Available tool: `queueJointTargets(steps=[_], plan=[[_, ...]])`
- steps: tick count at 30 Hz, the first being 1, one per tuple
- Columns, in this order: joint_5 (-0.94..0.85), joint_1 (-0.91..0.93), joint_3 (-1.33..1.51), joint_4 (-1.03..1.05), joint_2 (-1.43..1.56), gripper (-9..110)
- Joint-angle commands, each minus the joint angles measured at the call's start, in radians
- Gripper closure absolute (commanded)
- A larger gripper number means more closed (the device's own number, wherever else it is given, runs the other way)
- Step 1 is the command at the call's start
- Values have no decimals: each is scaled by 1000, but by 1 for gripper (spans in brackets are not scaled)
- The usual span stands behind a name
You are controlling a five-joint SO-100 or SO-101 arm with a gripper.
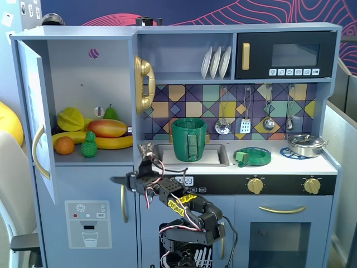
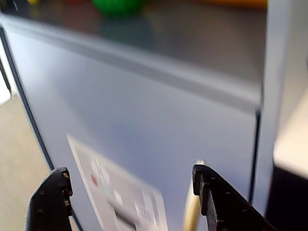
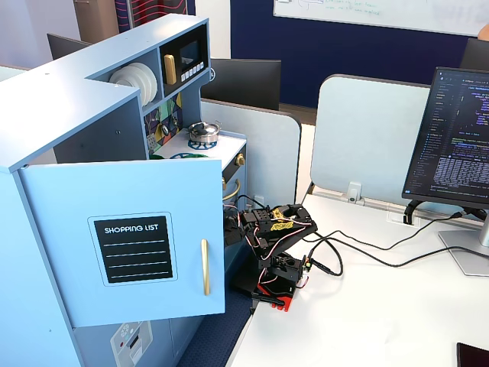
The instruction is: Pick up the green pineapple from the left cabinet and place it in the green recipient
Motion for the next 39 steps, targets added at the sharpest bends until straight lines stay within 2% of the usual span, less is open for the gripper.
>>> queueJointTargets(steps=[1, 15, 39], plan=[[-9, -18, -158, -101, -80, 74], [-124, 3, -417, -166, -382, 73], [-117, 25, -733, -307, -802, 67]])
